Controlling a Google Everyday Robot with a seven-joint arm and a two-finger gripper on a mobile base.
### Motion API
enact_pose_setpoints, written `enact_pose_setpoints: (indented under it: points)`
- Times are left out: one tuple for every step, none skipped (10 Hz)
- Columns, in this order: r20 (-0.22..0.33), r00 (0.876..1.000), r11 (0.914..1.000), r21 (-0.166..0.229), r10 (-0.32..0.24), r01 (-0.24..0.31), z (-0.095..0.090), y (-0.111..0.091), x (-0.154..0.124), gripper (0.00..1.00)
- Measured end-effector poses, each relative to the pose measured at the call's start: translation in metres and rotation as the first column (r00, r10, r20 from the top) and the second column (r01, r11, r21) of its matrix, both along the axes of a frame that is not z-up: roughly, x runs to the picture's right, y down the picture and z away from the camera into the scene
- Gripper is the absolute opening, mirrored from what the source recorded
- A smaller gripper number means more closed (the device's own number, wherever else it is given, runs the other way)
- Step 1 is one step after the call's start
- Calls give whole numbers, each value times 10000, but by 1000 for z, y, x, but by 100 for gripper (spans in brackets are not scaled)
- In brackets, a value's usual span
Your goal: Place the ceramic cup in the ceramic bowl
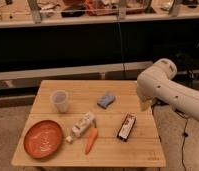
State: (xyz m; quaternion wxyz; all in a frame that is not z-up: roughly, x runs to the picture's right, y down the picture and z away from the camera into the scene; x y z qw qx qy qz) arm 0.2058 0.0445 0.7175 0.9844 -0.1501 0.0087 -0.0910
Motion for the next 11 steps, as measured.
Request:
enact_pose_setpoints:
  points:
    - [76, 9999, 9999, 134, -90, 89, 2, -2, -3, 80]
    - [145, 9997, 9995, 262, -178, 174, 3, -4, -5, 80]
    - [254, 9992, 9985, 465, -305, 293, 5, -7, -8, 80]
    - [350, 9986, 9974, 606, -409, 387, 8, -11, -13, 80]
    - [453, 9976, 9958, 765, -529, 494, 12, -15, -22, 80]
    - [614, 9956, 9930, 984, -712, 650, 17, -21, -37, 80]
    - [713, 9940, 9905, 1161, -826, 740, 20, -24, -42, 80]
    - [793, 9926, 9883, 1288, -919, 812, 23, -27, -44, 80]
    - [844, 9917, 9871, 1358, -965, 845, 24, -28, -44, 80]
    - [972, 9897, 9851, 1459, -1055, 907, 27, -31, -51, 80]
    - [1158, 9867, 9832, 1555, -1144, 958, 29, -33, -62, 80]
